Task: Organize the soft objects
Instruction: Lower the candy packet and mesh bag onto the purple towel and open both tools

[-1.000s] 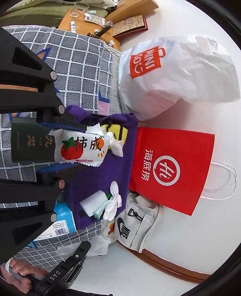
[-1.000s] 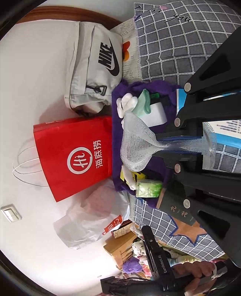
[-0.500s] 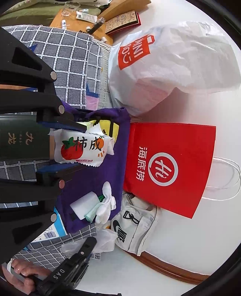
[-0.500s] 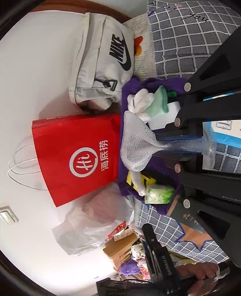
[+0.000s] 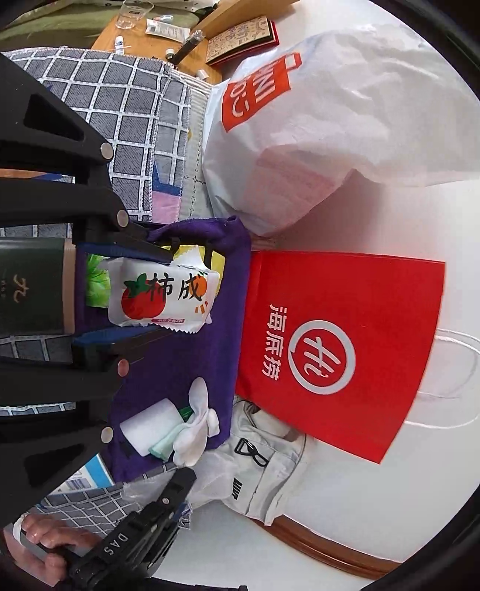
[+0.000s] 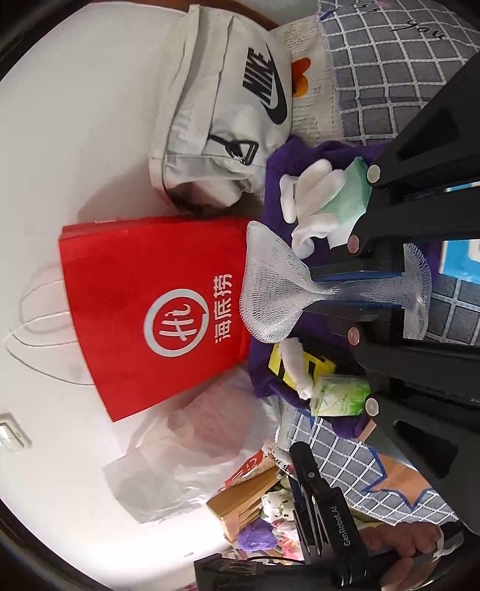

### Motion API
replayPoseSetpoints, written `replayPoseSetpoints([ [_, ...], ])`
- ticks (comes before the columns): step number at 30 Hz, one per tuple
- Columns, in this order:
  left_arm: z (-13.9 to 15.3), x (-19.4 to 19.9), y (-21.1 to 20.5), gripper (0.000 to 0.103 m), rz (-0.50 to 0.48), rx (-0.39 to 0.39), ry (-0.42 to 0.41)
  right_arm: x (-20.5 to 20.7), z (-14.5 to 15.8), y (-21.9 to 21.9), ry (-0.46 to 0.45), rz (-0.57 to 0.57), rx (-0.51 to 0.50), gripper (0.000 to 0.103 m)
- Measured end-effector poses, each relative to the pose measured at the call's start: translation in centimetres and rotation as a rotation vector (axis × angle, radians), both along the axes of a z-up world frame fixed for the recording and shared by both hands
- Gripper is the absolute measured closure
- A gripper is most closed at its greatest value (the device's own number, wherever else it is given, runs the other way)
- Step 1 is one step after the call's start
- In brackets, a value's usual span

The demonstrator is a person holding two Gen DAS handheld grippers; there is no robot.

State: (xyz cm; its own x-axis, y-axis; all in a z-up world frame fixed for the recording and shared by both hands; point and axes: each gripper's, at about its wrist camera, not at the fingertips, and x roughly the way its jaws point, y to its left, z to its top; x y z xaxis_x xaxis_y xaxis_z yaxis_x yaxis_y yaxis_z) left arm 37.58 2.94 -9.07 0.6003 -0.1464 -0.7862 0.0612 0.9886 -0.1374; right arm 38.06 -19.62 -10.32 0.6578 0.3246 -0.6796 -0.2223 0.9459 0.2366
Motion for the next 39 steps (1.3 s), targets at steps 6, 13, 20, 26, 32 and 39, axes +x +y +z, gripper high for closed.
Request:
replayPoseSetpoints([
  [6, -1.5, 1.9, -0.9, 0.073, -0.014, -0.018, 0.022, 1.6, -2.6, 0.3, 0.059, 0.017, -0.014, 0.094],
  [13, -3.3, 3.9, -2.8, 0.073, -0.05, -0.044, 0.047, 3.0, -4.8, -0.2, 0.125, 0.034, -0.04, 0.094],
  [20, -5.2, 4.8, -3.4, 0.073, -0.078, -0.063, 0.092, 4.3, -7.8, -0.1, 0.231, 0.059, -0.061, 0.093],
  [26, -6.3, 5.1, -3.2, 0.073, -0.075, -0.075, 0.121, 4.9, -9.3, 0.1, 0.28, 0.054, -0.083, 0.086],
  [32, -7.7, 5.7, -3.3, 0.073, -0.083, -0.122, 0.162, 5.0, -9.3, 0.8, 0.279, 0.087, -0.056, 0.065],
  [39, -7.9, 5.9, -3.5, 0.07, -0.086, -0.129, 0.167, 4.9, -8.9, 1.2, 0.265, 0.101, -0.084, 0.044],
])
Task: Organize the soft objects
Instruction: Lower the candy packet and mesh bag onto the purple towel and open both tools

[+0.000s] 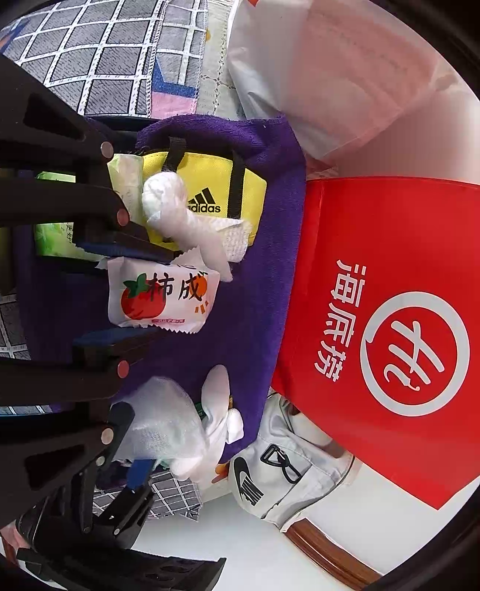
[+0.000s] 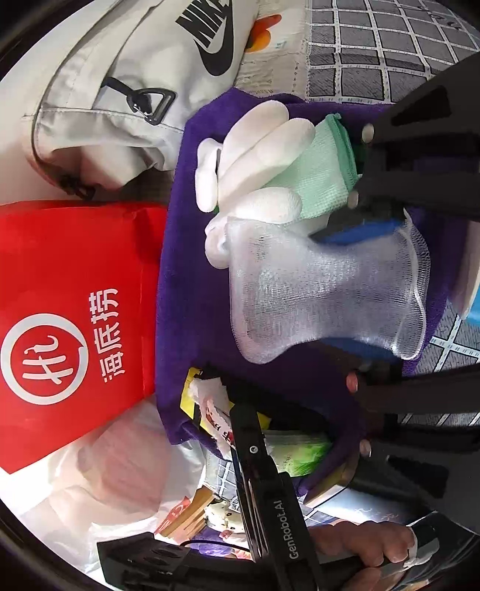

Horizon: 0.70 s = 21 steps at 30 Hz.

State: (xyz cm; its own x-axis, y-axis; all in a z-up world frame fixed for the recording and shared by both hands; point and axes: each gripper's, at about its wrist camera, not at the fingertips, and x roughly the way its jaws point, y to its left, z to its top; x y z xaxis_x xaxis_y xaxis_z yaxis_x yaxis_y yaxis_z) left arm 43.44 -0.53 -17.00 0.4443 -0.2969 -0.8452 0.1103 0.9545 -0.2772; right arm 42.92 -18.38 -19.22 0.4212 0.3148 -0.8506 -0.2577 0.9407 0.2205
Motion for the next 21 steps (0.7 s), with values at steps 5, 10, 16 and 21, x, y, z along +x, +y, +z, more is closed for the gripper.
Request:
replayPoseSetpoints([
  [5, -0.1, 0.1, 0.0, 0.07, -0.002, -0.005, 0.0, -0.2, 0.8, -0.3, -0.038, -0.006, -0.006, 0.031],
  [10, -0.1, 0.1, 0.0, 0.07, -0.004, -0.017, 0.001, -0.2, 1.1, -0.5, -0.043, -0.005, -0.002, 0.031],
  [16, 0.1, -0.1, -0.3, 0.059, -0.013, -0.012, -0.01, -0.3, 1.8, -1.0, -0.061, -0.015, 0.019, 0.031],
  [21, 0.1, -0.1, -0.7, 0.052, -0.028, -0.009, -0.01, -0.5, 2.6, -1.9, -0.075, -0.044, 0.046, 0.031],
])
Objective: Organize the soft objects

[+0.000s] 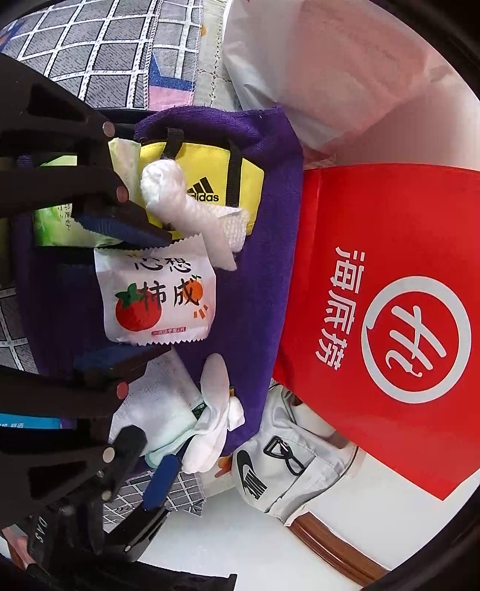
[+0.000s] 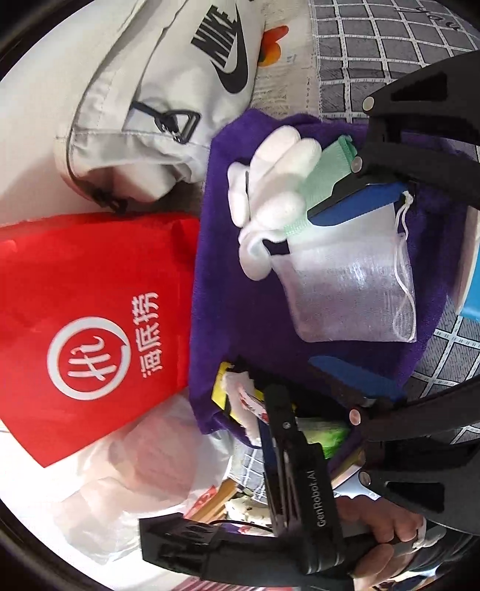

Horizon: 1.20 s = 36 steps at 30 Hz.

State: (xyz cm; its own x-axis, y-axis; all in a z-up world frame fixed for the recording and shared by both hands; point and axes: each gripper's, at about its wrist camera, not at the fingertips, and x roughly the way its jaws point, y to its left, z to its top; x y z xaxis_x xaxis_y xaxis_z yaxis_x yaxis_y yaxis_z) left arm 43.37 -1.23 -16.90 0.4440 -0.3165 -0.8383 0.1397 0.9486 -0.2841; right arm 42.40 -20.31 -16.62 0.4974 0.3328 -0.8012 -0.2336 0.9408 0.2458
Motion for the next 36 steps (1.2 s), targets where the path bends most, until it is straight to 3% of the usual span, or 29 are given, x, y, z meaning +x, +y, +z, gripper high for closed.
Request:
replayPoseSetpoints([
  [5, 0.1, 0.0, -0.3, 0.043, -0.015, -0.004, 0.0, -0.2, 0.5, -0.7, -0.012, -0.022, 0.006, 0.03],
  [9, 0.2, -0.1, -0.8, 0.028, -0.033, 0.007, -0.006, -0.4, 0.7, -0.8, -0.023, -0.027, -0.02, 0.03],
  [15, 0.4, -0.2, -1.4, 0.019, -0.038, 0.029, -0.005, -0.8, 1.5, -1.0, -0.061, -0.05, -0.032, 0.03],
  [20, 0.8, -0.5, -1.6, 0.015, -0.03, 0.057, -0.003, -0.7, 1.4, -0.9, -0.059, -0.064, -0.084, 0.03],
  [29, 3.1, -2.0, -2.2, 0.011, -0.019, 0.109, -0.025, -2.4, 3.1, -1.3, -0.084, -0.097, -0.081, 0.03],
  [32, 4.3, -3.2, -2.1, 0.006, 0.006, 0.126, -0.032, -3.5, 4.2, -1.6, -0.084, -0.114, -0.058, 0.02],
  [36, 6.7, -5.7, -1.8, 0.006, 0.021, 0.142, -0.065, -5.6, 5.8, -1.3, -0.127, -0.144, -0.11, 0.009],
])
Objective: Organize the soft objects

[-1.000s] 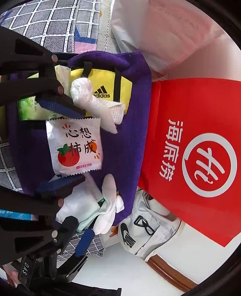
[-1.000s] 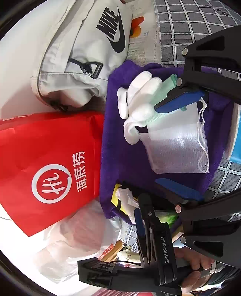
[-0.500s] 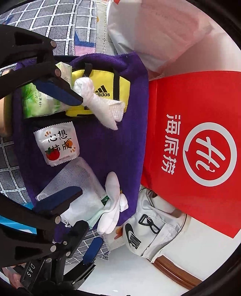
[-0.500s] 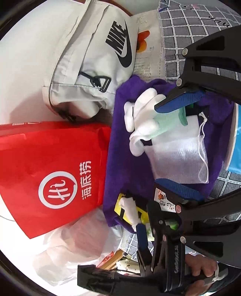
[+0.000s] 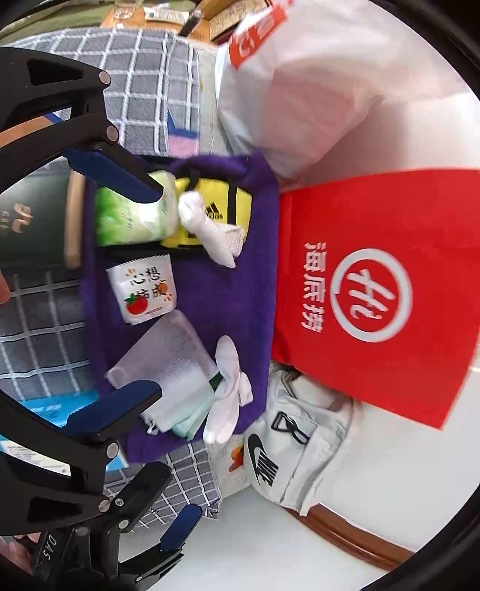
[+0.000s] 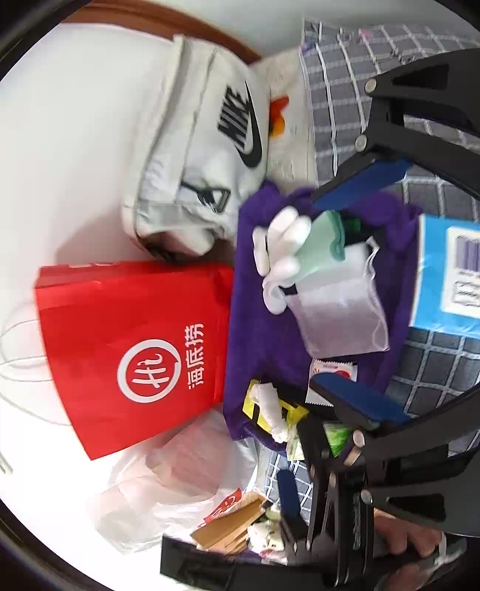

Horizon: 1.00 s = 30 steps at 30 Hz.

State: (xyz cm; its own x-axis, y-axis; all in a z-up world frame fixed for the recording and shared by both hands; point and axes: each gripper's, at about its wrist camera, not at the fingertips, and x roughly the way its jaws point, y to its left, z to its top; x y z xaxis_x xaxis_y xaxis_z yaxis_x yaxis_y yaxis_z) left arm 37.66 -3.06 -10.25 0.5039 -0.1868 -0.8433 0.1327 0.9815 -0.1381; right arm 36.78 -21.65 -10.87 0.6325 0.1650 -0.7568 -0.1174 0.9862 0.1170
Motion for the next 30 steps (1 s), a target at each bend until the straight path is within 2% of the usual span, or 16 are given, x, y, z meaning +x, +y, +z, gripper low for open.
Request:
replayPoseSetpoints([
  [4, 2.5, -3.3, 0.2, 0.002, 0.024, 0.006, -0.027, -3.0, 2.0, -0.1, -0.026, -0.016, 0.018, 0.002],
  [13, 6.9, -12.2, 1.1, 0.002, 0.029, 0.036, -0.095, -11.5, 5.2, 0.2, -0.06, -0.038, 0.006, 0.001],
  [18, 8.1, -17.1, 2.2, 0.002, 0.059, 0.018, -0.123, -16.0, 6.2, 0.3, -0.049, -0.039, 0.005, 0.0],
  [25, 8.7, -23.0, 2.9, 0.002, 0.104, 0.083, -0.174, -22.7, 7.2, 0.2, -0.062, -0.064, -0.011, 0.0],
  [30, 9.3, -26.5, 3.3, 0.002, 0.119, 0.07, -0.205, -26.1, 7.4, 0.4, -0.066, -0.052, -0.017, 0.001],
])
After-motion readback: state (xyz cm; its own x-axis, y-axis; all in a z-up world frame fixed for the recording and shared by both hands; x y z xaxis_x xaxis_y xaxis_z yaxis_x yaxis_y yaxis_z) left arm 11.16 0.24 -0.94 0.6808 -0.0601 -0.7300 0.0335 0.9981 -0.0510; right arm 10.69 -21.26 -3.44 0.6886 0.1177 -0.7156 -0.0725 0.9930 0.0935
